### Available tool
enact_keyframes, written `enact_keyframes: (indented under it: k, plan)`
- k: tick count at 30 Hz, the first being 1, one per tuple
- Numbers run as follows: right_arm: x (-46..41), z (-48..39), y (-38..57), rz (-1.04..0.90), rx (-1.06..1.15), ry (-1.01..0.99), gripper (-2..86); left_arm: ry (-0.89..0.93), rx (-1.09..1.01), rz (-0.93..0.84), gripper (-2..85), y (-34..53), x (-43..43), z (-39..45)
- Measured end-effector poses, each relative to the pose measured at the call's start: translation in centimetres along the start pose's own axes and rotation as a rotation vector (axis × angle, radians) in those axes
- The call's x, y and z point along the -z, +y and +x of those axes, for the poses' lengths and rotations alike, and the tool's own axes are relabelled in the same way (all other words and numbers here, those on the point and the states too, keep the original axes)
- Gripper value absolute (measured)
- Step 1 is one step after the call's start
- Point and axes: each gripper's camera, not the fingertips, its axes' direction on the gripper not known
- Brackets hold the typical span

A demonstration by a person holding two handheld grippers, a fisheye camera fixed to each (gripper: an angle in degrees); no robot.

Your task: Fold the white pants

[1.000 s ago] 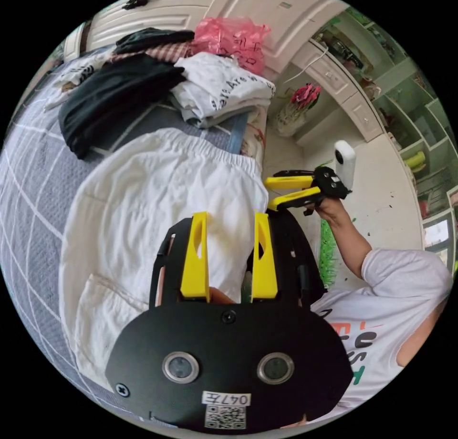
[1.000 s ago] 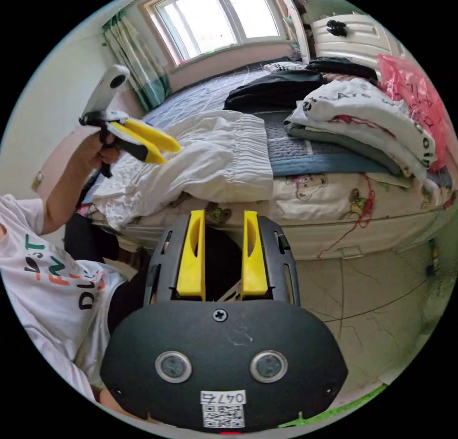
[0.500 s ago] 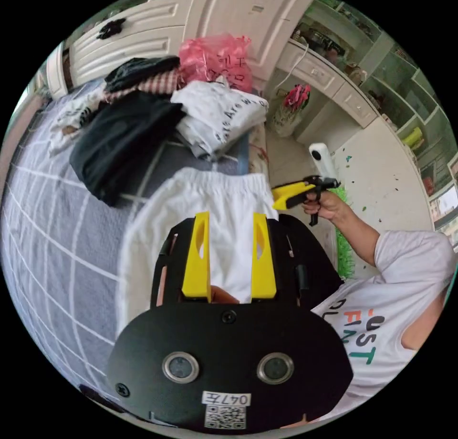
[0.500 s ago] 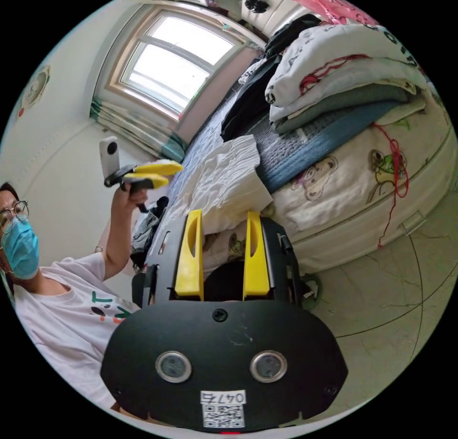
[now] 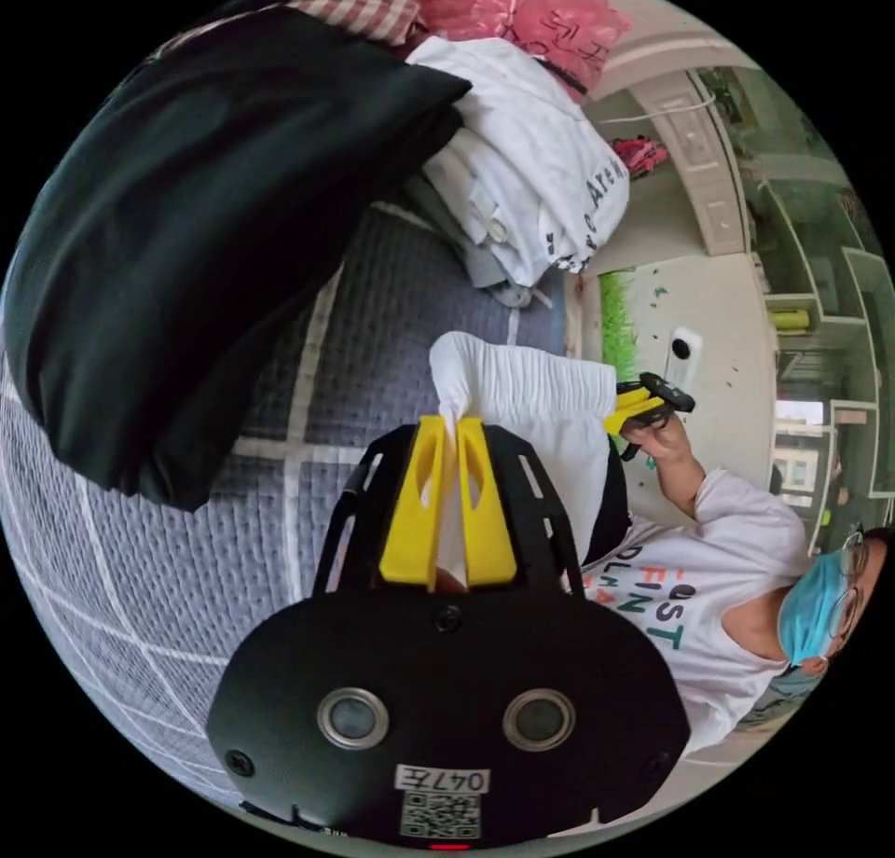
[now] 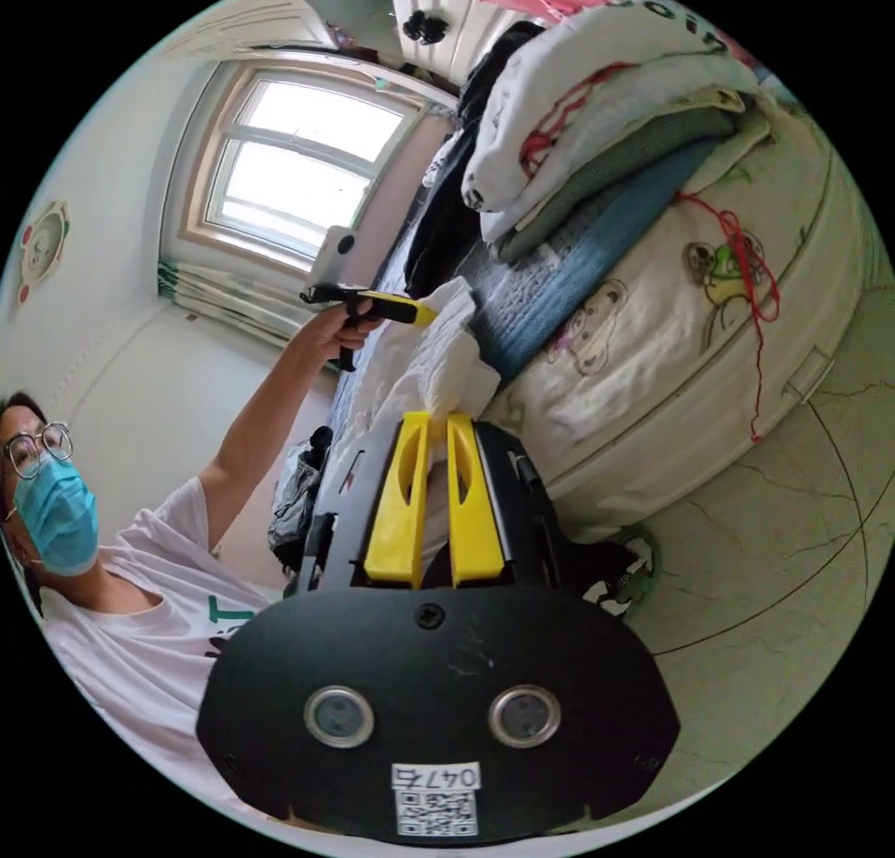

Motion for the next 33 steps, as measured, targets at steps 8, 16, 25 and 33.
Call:
enact_keyframes:
  k: [8, 16, 25, 33]
  plan:
    - [-5.2, -18.5, 1.4, 0.035, 0.45, 0.193, 0.3, 0.089, -0.166, 0.258, -0.1, 11.1, 8.5, 1.7]
    - [-21.2, -37.9, 7.4, -0.164, 0.95, 0.224, 0.3, 0.015, -0.123, 0.394, 1.6, 30.9, 12.9, 1.4]
    - [-41.1, -50.0, 17.2, -0.464, 1.384, 0.291, 0.6, 0.019, 0.228, 0.612, 4.1, 56.4, 10.3, -1.8]
    - [-50.8, -54.7, 18.0, -0.711, 1.428, 0.128, 6.0, -0.141, 0.314, 0.69, 3.7, 66.9, 7.5, 6.0]
